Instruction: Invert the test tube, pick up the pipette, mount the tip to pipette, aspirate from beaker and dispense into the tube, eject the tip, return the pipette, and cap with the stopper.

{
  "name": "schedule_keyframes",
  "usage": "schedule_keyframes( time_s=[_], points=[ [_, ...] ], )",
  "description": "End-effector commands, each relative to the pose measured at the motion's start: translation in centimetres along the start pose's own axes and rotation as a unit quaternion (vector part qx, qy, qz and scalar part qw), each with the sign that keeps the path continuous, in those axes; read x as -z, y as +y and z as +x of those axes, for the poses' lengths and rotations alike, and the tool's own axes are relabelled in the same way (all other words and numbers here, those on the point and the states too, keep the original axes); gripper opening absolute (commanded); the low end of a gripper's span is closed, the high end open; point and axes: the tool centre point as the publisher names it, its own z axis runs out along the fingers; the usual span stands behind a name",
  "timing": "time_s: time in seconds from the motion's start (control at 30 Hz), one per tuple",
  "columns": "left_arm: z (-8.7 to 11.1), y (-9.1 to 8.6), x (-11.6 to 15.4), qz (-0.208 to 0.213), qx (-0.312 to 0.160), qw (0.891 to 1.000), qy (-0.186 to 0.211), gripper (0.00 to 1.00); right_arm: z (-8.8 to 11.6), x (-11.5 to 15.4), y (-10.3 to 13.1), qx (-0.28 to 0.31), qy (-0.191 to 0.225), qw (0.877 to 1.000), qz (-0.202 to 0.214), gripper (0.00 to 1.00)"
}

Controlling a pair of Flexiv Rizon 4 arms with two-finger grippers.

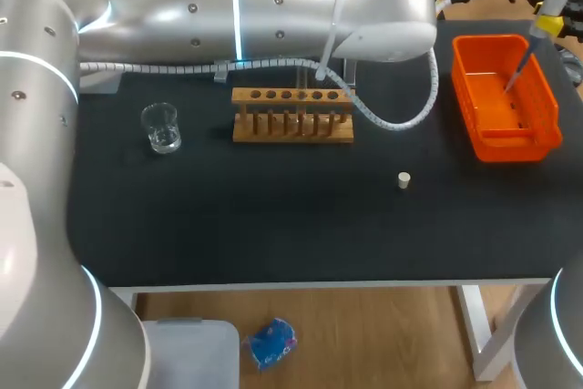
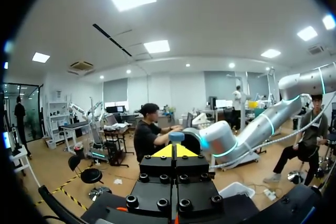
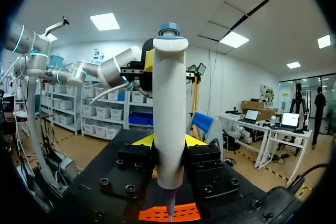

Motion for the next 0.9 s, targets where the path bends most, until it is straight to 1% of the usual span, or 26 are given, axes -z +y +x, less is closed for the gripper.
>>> schedule_keyframes(
  time_s=[0.03,0.23,0.9],
  points=[
    [0.3,0.2,-0.1,-0.002,-0.006,1.0,-0.001,0.0,-0.2,0.1,0.1,0.0,0.003,1.0,0.0,0.0],
    [0.3,0.3,-0.1,-0.019,-0.007,1.0,-0.002,0.0,-0.2,0.1,0.1,0.0,0.003,1.0,0.0,0.0],
    [0.2,2.1,-0.4,-0.041,0.01,0.999,-0.002,0.0,-0.2,0.1,0.1,0.0,0.003,1.0,0.0,0.0]
  ],
)
